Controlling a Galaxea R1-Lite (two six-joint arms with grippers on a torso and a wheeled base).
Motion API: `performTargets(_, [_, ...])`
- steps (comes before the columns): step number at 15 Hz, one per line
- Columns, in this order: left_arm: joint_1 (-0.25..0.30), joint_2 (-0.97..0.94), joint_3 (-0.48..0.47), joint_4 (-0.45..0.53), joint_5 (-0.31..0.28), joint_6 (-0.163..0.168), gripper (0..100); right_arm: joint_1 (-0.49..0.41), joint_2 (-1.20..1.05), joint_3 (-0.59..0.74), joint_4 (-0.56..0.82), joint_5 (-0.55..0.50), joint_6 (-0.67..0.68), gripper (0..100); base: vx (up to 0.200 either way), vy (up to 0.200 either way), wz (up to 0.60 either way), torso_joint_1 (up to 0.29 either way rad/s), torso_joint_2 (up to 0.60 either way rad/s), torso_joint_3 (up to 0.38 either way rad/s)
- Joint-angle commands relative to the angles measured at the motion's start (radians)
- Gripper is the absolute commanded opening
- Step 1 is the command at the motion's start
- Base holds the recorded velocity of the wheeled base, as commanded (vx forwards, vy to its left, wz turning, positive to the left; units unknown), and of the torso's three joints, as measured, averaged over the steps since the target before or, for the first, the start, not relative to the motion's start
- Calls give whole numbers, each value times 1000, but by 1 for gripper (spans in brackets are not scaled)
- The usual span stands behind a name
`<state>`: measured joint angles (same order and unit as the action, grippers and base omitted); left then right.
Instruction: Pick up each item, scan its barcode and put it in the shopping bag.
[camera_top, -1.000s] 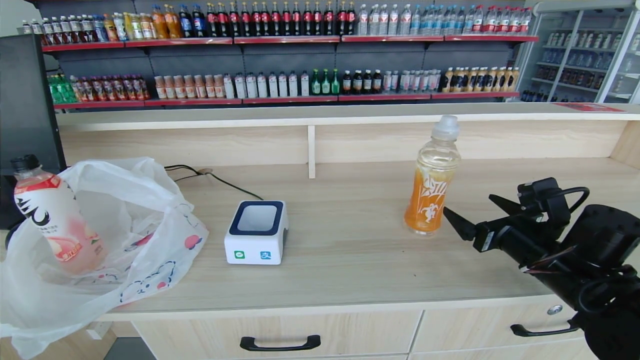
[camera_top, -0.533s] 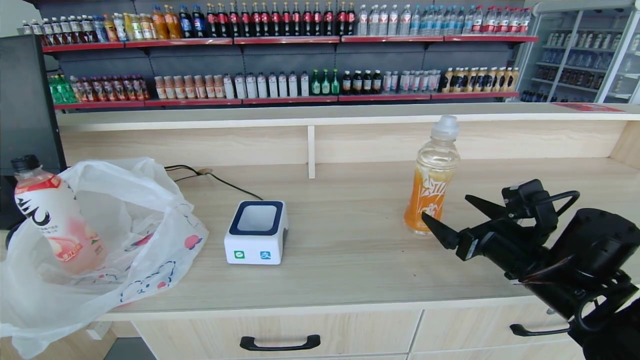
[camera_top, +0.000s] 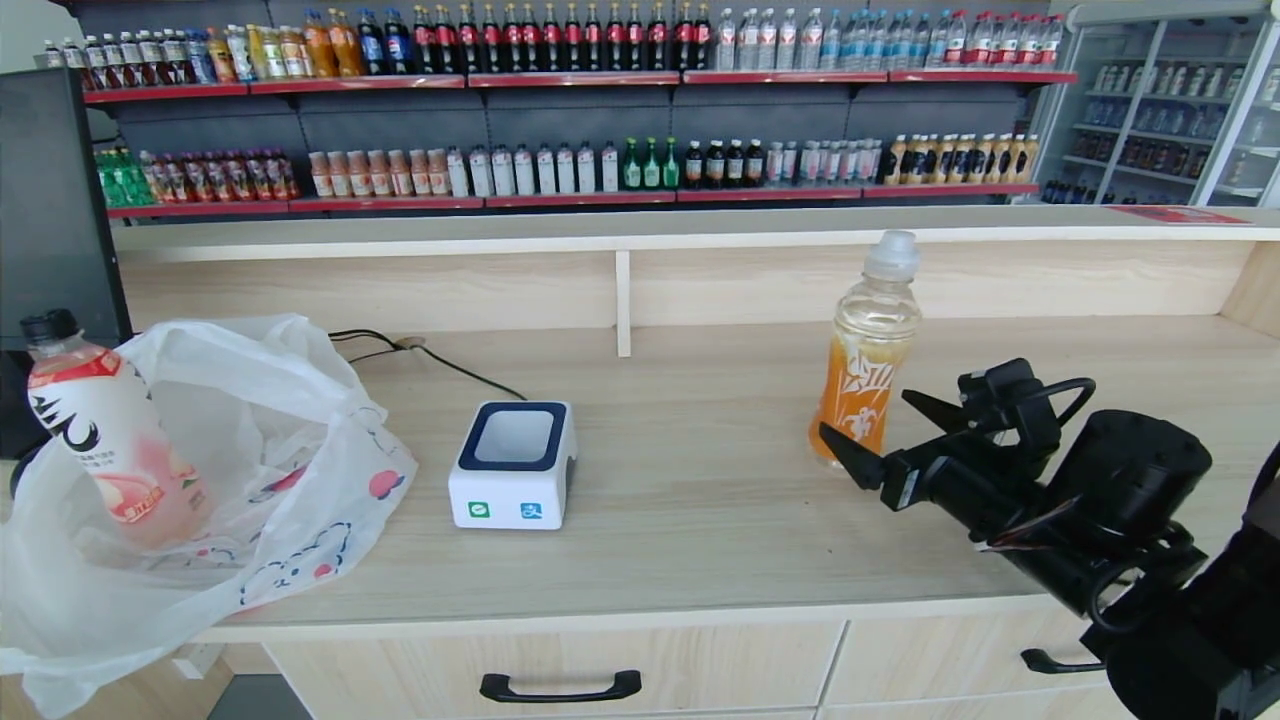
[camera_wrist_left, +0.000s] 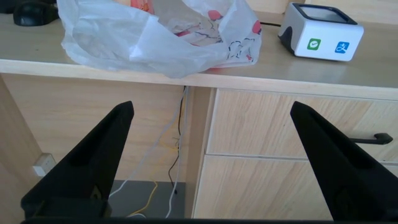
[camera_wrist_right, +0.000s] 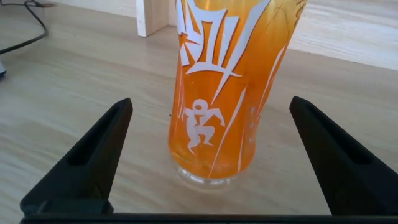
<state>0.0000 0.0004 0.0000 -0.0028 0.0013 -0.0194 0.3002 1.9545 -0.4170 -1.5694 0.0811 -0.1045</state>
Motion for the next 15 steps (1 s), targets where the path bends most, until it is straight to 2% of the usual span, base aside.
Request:
performTargets(1, [0,0,0,0,0,-1,100,-3,20,0,-1,0,-1,100,0,0,0,0,0,0])
performTargets(4, [0,0,0,0,0,-1,100,-4,29,-2,-1,-3,0,100,0,0,0,0,0,0])
performTargets(15, [0,0,0,0,0,-1,100,-95,11,12,-1,-3,2,100,0,0,0,0,0,0])
